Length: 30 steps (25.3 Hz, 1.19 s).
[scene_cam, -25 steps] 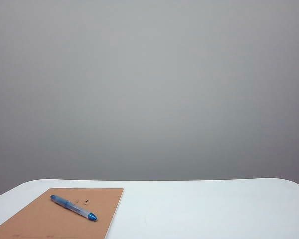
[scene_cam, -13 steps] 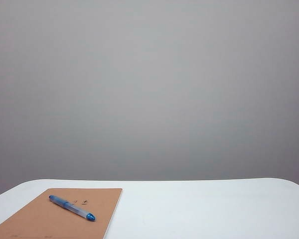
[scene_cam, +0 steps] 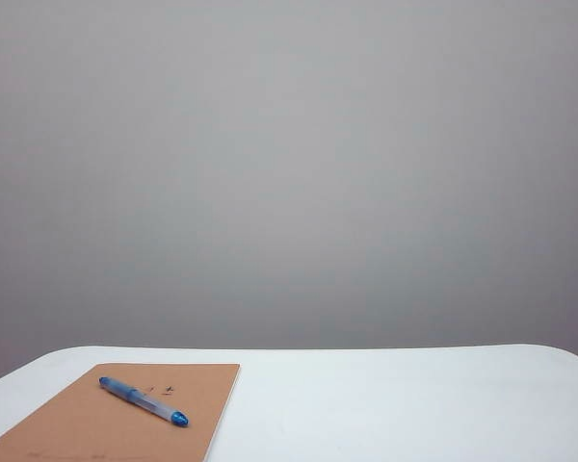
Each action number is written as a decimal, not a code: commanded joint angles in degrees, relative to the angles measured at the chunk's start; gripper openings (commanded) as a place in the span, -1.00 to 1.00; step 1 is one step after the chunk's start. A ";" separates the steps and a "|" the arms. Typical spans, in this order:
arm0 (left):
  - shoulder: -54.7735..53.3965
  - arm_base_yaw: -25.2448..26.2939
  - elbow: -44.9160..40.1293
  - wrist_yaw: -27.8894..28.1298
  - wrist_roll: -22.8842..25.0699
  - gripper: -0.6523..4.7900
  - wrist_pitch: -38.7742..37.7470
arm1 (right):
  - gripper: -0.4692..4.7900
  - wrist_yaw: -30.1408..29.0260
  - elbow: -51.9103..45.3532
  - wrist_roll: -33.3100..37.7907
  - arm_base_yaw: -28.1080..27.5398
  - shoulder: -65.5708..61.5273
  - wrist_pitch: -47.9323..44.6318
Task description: Pick up a pen on the table and place it on the notebook.
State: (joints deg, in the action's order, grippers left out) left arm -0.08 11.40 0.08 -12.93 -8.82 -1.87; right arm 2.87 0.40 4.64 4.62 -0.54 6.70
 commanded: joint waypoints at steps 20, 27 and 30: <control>0.02 -12.81 0.26 15.54 4.00 -0.78 -5.88 | -0.84 -0.44 -0.35 0.26 -0.02 -0.04 3.89; 0.04 -12.79 0.26 15.52 4.09 -0.78 -8.63 | -0.84 -0.24 -0.35 0.28 -0.04 -0.85 3.93; 0.02 -12.79 0.26 15.21 4.04 -0.78 -8.79 | -0.84 -0.24 -0.35 0.28 -0.04 -0.83 3.78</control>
State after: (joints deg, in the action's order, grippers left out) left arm -0.05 -1.41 0.21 2.39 -4.75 -9.89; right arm 2.81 0.40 4.84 4.62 -1.39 10.63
